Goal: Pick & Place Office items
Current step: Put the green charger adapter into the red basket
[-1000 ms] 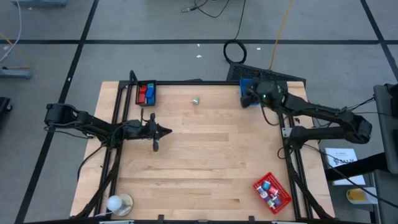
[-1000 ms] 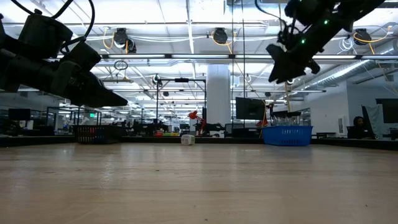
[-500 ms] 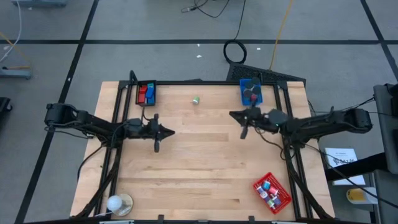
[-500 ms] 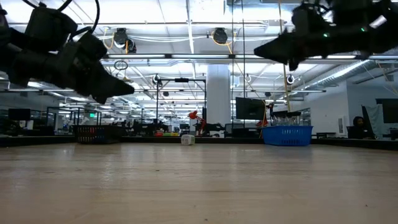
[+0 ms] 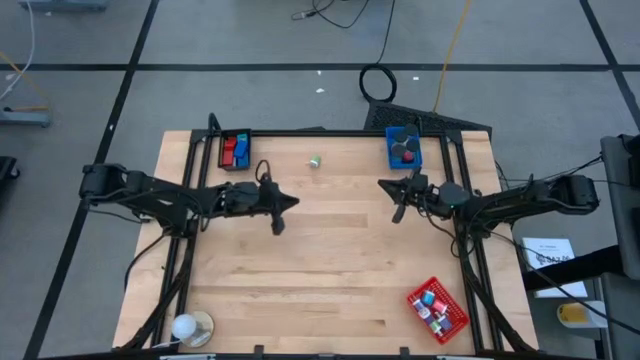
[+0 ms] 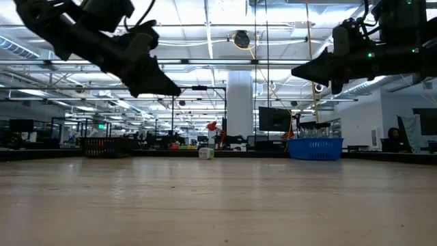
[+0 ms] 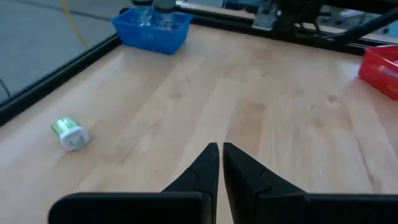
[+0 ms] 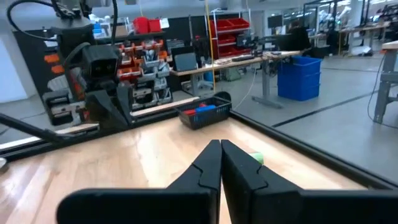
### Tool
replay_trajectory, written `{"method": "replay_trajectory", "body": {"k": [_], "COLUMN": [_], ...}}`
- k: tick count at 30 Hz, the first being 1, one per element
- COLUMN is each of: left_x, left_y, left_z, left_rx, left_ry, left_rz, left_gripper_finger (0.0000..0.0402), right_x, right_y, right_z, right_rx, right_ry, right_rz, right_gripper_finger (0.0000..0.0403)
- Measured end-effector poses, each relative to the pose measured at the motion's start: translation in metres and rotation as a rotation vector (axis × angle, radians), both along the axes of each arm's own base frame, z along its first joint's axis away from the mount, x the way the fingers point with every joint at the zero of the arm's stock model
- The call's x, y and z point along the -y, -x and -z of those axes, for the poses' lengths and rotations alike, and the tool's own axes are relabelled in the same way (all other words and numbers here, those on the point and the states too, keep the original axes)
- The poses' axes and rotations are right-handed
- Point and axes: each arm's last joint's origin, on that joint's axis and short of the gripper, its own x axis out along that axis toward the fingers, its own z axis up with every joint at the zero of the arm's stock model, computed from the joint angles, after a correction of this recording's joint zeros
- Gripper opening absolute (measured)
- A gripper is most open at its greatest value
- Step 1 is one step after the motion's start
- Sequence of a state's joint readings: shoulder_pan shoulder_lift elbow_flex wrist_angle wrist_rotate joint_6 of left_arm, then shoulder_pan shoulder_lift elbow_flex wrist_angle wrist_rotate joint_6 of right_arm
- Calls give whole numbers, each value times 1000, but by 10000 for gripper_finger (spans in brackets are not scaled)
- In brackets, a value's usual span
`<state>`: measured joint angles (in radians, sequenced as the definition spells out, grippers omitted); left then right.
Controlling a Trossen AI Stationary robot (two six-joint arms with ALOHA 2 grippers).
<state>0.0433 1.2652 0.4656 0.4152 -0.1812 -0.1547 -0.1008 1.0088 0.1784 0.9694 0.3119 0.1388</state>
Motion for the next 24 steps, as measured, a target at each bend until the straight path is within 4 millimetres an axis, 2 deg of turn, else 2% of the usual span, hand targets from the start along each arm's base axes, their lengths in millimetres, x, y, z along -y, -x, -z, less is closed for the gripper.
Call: {"method": "replay_trajectory", "body": {"k": [6, 14, 20, 24], "left_x": [-6, -33, -52, -59], "left_y": [-25, -72, -102, -109], "left_z": [-7, -4, 6, 12], "left_rx": [-53, -228, -312, -383], "left_ry": [14, 57, 68, 62], "left_rz": [-106, -175, -216, -265], "left_gripper_finger": [26, 32, 99, 165], "right_x": [0, 0, 0, 0], "right_y": [-1, -1, -1, -1], "right_z": [-2, -2, -1, 0], "right_rx": [-5, -14, -18, -13], "right_ry": [24, 34, 17, -5], "right_rz": [2, 3, 1, 0], "right_gripper_finger": [3, 4, 4, 4]}}
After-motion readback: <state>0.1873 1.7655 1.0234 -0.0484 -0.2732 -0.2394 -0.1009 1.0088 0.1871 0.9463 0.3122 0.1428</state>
